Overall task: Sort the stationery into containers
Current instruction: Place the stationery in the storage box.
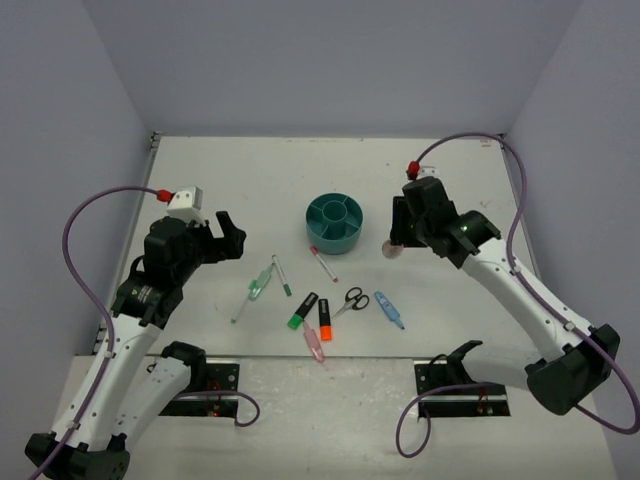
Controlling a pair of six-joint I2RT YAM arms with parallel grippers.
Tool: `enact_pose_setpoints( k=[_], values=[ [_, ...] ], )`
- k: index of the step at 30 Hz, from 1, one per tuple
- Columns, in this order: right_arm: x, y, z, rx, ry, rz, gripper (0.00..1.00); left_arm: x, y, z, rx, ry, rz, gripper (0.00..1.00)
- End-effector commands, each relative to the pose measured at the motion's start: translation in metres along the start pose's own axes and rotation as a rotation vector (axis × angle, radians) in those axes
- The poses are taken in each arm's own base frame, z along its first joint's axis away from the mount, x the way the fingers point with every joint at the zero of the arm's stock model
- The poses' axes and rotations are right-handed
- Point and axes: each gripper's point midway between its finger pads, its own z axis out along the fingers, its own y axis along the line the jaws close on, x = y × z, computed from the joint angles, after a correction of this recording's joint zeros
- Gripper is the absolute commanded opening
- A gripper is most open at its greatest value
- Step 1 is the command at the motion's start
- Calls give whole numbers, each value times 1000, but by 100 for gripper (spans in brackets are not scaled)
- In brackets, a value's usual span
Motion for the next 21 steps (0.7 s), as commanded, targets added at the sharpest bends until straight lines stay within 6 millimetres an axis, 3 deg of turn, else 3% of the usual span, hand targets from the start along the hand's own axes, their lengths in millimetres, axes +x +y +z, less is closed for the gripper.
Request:
enact_pose_setpoints(
  k=[1, 4, 7, 10, 15, 21],
  values=[
    [-68, 35, -47, -164, -194, -25, 0, -7, -2, 1, 19, -30, 33, 100],
    [-101, 63, -64, -284, -277, -52, 0, -7, -2, 1, 15, -30, 32, 100],
    [-124, 86, -63, -354, -301, -96, 0, -7, 0, 1, 7, -30, 31, 100],
    [-134, 106, -47, -386, -273, -120, 0, -6, 0, 1, 6, -27, 31, 100],
    [-143, 134, -9, -413, -206, -152, 0, -5, 0, 3, 4, -22, 31, 100],
    [-131, 154, 23, -443, -136, -196, 0, -6, -1, 2, 12, -22, 31, 100]
  ],
)
